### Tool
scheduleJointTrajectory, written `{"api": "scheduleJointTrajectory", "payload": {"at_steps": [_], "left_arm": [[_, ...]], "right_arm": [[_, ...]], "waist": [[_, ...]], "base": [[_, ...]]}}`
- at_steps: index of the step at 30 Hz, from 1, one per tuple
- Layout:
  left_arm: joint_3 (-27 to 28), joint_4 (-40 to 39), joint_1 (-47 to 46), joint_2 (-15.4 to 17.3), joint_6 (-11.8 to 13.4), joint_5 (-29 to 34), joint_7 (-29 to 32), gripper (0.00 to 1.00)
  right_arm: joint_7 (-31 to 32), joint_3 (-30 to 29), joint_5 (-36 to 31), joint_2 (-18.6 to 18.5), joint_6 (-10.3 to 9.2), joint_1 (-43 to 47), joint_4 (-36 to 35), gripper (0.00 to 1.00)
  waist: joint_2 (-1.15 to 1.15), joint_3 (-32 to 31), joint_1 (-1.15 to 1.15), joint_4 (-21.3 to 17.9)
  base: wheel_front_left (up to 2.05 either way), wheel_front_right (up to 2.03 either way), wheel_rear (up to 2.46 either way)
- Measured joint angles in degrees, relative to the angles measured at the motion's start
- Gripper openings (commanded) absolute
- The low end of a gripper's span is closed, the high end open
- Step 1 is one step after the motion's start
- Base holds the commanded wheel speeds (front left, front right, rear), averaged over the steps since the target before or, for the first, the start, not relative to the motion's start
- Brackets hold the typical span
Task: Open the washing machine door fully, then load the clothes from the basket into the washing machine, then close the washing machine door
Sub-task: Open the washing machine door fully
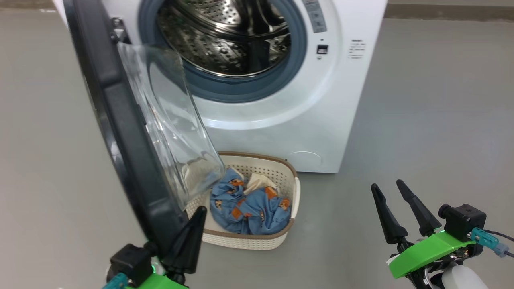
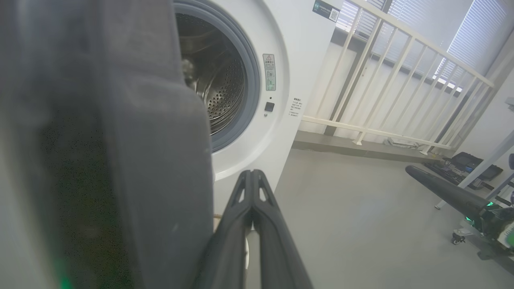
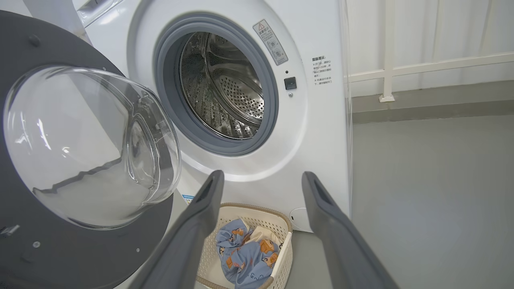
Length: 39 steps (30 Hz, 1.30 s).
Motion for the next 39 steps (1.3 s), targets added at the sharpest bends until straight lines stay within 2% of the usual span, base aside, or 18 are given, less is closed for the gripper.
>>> {"api": "scheduleJointTrajectory", "payload": {"at_steps": [9, 20, 39], "left_arm": [[3.44, -1.25, 0.93, 2.21, 2.72, -1.11, 1.01, 0.00], [7.55, -1.60, 1.22, 4.61, 5.61, -2.12, 2.12, 0.00], [16.02, 4.69, -5.46, 12.27, 7.69, -4.22, 5.52, 0.00]], "right_arm": [[0.00, 0.21, 0.34, 0.03, 0.00, 0.03, 0.24, 1.00], [0.00, 0.21, 0.41, 0.25, 0.00, 0.05, 0.27, 1.00], [0.00, -1.13, -0.12, 1.58, 0.00, -1.81, -0.16, 1.00]], "waist": [[0.00, -0.45, 0.00, 4.14], [0.00, -0.34, 0.00, 6.82], [0.00, 5.25, 0.00, 10.64]], "base": [[0.00, 0.00, 0.00], [0.00, 0.00, 0.00], [0.00, 0.00, 0.00]]}}
